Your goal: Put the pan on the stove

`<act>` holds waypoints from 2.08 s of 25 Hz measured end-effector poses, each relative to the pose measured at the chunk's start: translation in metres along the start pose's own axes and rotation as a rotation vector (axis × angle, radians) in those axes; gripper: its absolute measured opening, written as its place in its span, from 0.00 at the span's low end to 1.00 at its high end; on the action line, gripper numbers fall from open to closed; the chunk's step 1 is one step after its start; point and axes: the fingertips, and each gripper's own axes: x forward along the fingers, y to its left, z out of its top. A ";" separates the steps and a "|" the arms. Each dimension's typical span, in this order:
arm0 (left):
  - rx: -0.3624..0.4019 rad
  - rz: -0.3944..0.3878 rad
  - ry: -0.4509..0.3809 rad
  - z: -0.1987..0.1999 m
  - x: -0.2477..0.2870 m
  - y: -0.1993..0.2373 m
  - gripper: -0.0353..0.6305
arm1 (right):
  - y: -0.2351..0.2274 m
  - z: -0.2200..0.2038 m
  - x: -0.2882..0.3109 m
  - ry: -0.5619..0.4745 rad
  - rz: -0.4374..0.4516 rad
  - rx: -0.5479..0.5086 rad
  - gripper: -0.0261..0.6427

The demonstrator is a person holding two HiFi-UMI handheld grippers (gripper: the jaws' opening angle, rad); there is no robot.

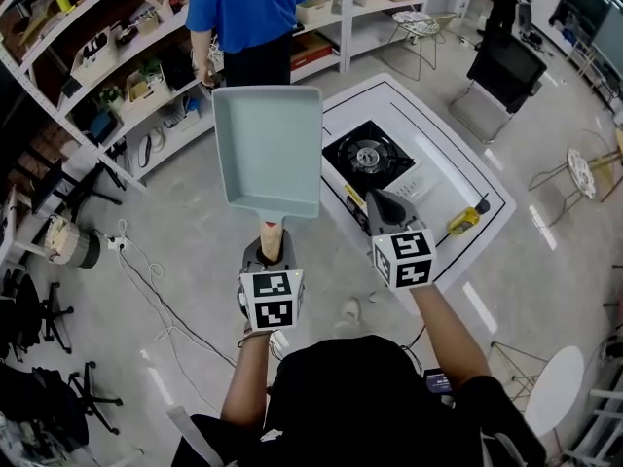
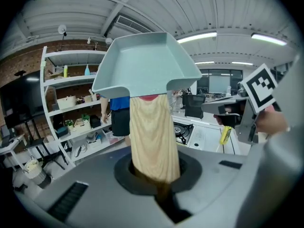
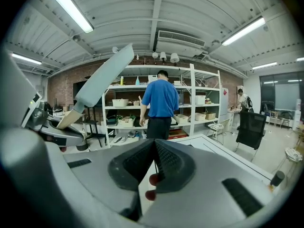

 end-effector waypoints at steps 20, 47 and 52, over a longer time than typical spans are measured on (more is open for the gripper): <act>0.147 -0.093 0.171 -0.001 0.102 -0.041 0.07 | -0.086 -0.023 0.049 0.071 -0.007 0.050 0.04; 0.410 -0.288 0.512 -0.039 0.202 -0.055 0.07 | -0.117 -0.063 0.087 0.174 0.002 0.060 0.04; 0.452 -0.316 0.559 -0.048 0.216 -0.056 0.07 | -0.121 -0.069 0.089 0.189 0.002 0.062 0.04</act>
